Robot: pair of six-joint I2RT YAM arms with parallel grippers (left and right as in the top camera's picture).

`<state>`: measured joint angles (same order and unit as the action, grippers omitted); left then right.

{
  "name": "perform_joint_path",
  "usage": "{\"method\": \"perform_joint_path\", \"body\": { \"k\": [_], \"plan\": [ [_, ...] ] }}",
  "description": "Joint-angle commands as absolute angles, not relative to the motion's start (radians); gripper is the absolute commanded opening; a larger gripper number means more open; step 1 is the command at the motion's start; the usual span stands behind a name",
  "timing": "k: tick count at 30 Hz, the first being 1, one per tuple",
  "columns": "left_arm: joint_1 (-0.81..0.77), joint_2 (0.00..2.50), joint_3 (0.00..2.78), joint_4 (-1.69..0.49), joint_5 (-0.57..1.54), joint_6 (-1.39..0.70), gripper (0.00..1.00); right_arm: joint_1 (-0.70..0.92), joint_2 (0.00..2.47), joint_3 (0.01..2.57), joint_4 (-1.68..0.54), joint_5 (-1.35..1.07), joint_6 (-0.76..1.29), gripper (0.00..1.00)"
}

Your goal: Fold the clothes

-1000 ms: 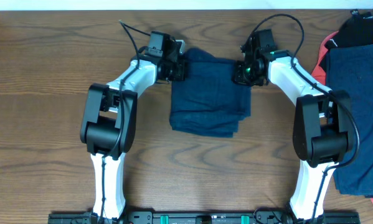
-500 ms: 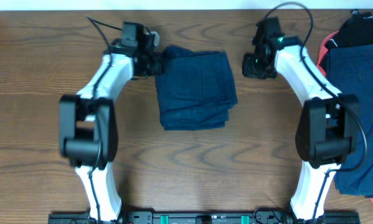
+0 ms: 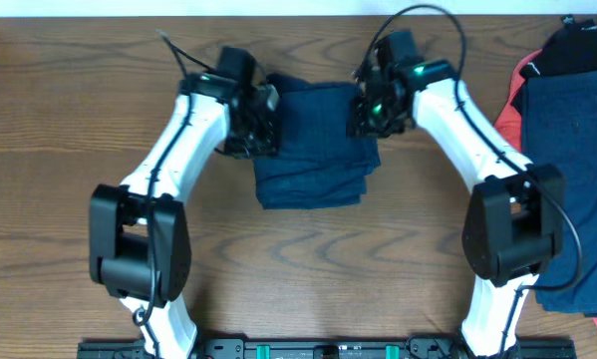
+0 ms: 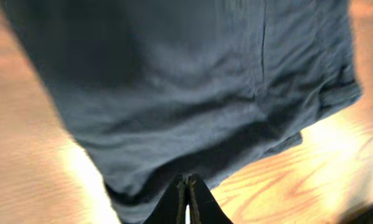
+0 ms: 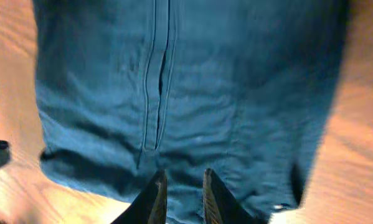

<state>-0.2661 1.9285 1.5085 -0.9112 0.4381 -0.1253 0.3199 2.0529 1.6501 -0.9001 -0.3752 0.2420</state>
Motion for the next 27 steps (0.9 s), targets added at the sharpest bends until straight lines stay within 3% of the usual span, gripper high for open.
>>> {"method": "perform_joint_path", "body": {
  "k": [1, 11, 27],
  "plan": [
    [-0.280, 1.940, 1.463, -0.902, 0.436, -0.149, 0.06, 0.341, 2.064, 1.594, -0.887, -0.401, 0.278, 0.19],
    [-0.229, 1.942, 1.251, -0.733, 0.432, -0.159, 0.06, 0.342, 2.064, 1.427, -0.785, -0.396, 0.331, 0.18],
    [-0.074, 1.925, 1.199, -0.829, 0.294, -0.154, 0.06, 0.319, 2.050, 1.408, -0.901, -0.107, 0.406, 0.14]
  ]
}}
